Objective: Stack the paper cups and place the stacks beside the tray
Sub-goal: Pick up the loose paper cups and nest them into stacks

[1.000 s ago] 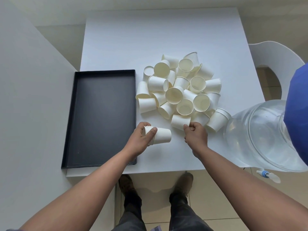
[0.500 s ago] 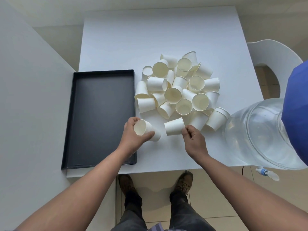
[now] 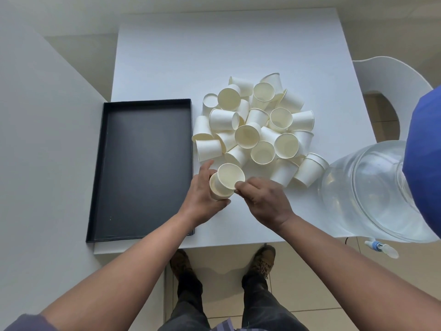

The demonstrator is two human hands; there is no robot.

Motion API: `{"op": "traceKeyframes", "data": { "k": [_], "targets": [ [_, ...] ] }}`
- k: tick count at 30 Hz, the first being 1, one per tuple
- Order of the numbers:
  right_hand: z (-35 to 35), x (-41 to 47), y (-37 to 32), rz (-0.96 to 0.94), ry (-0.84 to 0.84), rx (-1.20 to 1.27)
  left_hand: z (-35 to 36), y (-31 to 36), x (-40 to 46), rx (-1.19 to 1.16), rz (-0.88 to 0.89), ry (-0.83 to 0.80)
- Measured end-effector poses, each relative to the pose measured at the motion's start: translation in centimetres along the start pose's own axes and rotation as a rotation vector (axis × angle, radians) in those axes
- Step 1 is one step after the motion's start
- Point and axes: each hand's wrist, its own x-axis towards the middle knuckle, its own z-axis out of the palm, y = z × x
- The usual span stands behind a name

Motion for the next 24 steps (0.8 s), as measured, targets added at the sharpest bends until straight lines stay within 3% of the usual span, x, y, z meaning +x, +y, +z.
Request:
{"op": "traceKeyframes", "data": {
  "k": [6,9,12,15,19,24],
  "targets": [
    [0.5,-0.6,-0.4,-0.018,-0.202,-0.069,-0.2,0.9,-0.2,-0.015,0.048,-0.035],
    [0.6,-1.3,-0.7,0.144,-0.414,-0.011,-0.2,1.0,0.1,-0.092,-0.047,-0.037],
    [1.2,-2.0,-0.9,0.355,-0.527,0.260,-0.2,1.3,0.4,-0.173,-0.130,-0.042],
    [1.9,-2.2,-1.1,0.576,-0.509,0.564,0.2,1.8,0.4,-0.325,-0.184,-0.118],
    [2.3,-2.4,-0.6,0.784,-0.393,0.723,0.4,3.2,1.1,-0.122,-0.104,-0.226],
    [1.3,-3.0,1.1,0.872,-0.271,0.695,0.2,5.5,4.7,0.057,-0.002,0.053]
  ]
}}
